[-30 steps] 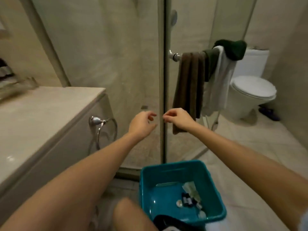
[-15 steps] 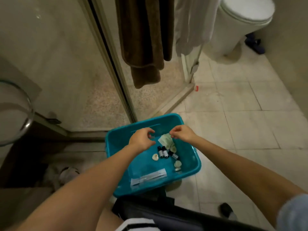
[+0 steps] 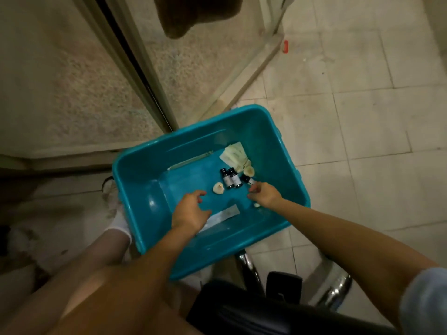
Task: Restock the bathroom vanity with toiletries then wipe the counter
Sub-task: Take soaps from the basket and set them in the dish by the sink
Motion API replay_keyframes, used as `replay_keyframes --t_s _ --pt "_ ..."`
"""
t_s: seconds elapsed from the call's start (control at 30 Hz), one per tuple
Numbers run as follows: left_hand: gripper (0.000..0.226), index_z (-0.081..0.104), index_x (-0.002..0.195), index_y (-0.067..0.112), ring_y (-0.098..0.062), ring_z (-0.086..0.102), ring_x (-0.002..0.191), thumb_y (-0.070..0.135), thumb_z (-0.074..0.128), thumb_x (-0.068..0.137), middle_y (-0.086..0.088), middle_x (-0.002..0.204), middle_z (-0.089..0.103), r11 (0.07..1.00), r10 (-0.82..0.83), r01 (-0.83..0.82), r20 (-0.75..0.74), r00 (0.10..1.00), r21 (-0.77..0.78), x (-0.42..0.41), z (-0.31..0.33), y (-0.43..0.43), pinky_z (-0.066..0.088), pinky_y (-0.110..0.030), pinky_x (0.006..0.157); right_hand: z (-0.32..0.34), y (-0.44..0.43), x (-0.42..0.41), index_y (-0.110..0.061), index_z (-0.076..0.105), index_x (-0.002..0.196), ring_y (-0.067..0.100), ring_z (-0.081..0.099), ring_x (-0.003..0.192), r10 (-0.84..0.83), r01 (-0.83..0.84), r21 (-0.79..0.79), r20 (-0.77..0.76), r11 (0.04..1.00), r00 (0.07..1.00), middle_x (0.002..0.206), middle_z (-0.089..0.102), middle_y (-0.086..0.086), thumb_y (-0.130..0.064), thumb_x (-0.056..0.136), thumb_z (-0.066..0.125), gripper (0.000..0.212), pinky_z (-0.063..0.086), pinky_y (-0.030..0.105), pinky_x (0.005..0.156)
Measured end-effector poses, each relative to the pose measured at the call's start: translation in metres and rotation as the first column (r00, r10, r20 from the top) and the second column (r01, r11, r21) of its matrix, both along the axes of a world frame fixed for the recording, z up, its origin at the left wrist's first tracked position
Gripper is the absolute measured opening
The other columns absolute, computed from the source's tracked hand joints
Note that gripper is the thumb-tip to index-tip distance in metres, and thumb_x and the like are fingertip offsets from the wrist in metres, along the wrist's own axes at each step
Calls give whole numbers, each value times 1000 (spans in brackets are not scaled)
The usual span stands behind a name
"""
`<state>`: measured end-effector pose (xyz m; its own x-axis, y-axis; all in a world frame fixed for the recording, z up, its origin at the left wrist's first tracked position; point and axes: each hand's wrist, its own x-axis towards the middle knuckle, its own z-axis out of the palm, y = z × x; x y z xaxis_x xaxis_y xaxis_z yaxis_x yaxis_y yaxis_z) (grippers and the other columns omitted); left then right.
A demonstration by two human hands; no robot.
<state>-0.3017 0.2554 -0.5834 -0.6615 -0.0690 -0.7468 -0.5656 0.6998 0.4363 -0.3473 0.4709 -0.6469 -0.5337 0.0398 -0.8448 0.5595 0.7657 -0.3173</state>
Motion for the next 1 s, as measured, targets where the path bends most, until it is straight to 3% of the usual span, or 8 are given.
replay_keyframes --t_s 0.17,0.27,0.43,0.6,0.73,0.8,0.9,1.0 --pt "53 50 131 22 -26 57 109 19 69 82 -5 127 53 998 64 -63 -37 997 32 -19 -28 2 48 -37 94 -47 -28 6 -12 54 121 26 63 92 5 -4 54 -20 999 1000 107 64 10 -33 89 62 39 47 32 80" --pt "53 49 132 21 -26 56 112 16 68 82 -7 129 51 997 69 -68 -47 997 21 -16 -42 1 47 -37 96 -67 -39 7 -15 51 125 27 59 106 81 -77 116 -26 990 996 118 61 9 -33 90 60 40 45 31 81" --pt "60 46 135 22 -29 56 113 16 69 80 -10 132 48 1000 -27 26 44 999 8 -8 -63 9 47 -36 95 -82 -11 3 -10 44 133 31 45 124 285 -255 365 -31 896 958 135 45 15 -14 89 56 46 43 37 96" --pt "62 44 137 22 -27 54 114 17 70 81 -9 133 47 994 -71 66 54 996 88 -15 -76 26 46 -33 95 -103 17 11 -4 34 133 33 45 123 235 -237 339 48 910 971 137 39 16 -19 87 64 57 39 38 98" --pt "64 44 137 21 -28 53 118 18 72 80 -10 135 47 989 -107 98 78 991 115 -17 -85 30 44 -37 100 -114 13 9 -4 37 124 33 51 116 192 -164 398 -29 903 981 126 50 18 -16 92 53 38 42 38 91" --pt "64 44 137 21 -27 53 118 17 73 79 -10 134 48 989 -78 66 93 993 129 -18 -88 31 44 -37 100 -119 7 9 -4 39 122 33 53 113 170 -120 457 -69 881 983 123 54 18 -15 94 48 32 43 38 88" --pt "62 46 135 20 -27 54 115 15 73 79 -9 131 50 986 1 -20 115 993 163 -20 -90 32 46 -37 97 -126 1 12 -5 36 128 33 53 116 160 -96 514 -81 852 984 126 53 16 -15 91 58 44 43 39 92" --pt "61 47 135 18 -26 55 114 14 72 80 -9 131 51 981 59 -85 152 987 173 -19 -89 31 45 -31 94 -125 4 10 -6 42 123 33 54 115 165 -91 529 -95 844 982 124 55 16 -13 88 60 40 44 38 90"
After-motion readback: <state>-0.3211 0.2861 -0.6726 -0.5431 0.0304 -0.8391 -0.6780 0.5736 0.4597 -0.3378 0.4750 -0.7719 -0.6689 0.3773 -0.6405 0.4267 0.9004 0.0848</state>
